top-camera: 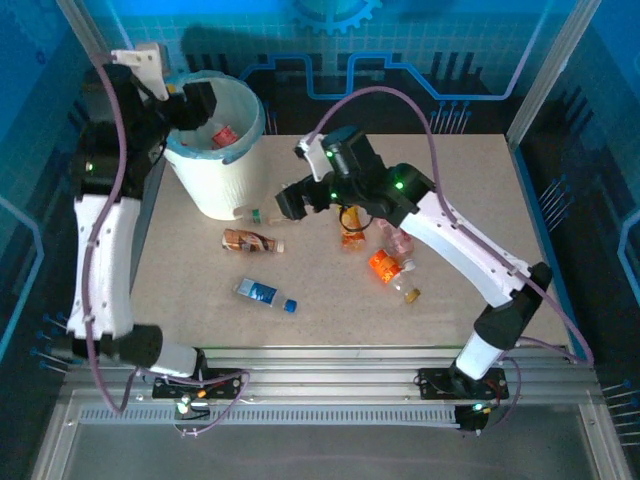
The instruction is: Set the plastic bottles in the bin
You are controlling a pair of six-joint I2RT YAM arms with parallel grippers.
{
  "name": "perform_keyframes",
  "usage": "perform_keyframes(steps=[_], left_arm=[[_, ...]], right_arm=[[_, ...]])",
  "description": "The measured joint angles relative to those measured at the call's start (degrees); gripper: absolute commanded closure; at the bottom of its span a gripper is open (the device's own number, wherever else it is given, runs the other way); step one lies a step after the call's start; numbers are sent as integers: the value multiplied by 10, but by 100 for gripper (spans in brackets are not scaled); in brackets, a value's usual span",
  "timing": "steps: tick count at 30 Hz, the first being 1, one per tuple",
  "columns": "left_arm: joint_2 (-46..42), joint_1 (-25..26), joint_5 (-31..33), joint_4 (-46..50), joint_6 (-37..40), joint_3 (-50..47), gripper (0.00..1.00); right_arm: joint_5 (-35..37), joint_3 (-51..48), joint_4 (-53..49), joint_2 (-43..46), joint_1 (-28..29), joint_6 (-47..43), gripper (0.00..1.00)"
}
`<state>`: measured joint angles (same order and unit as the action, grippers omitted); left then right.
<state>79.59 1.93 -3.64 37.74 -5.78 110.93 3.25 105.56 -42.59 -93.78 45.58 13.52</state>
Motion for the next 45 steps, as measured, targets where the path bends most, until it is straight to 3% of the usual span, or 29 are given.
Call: perform_keyframes(steps=[8,17,29,45], left_arm=[[-136,151,4,-47,27,-222,28],[-150,305,8,-67,27,-379,28],[-133,319,9,-156,-101,-525,28],[-107,319,24,-171,-138,-530,28]], right_arm=[[26,-162,-2,74,-89,16,1],[32,-299,-2,105,-158,30,6],[21,-300,27,0,-160,45,13],[12,-187,48,-181,-160,67,16]])
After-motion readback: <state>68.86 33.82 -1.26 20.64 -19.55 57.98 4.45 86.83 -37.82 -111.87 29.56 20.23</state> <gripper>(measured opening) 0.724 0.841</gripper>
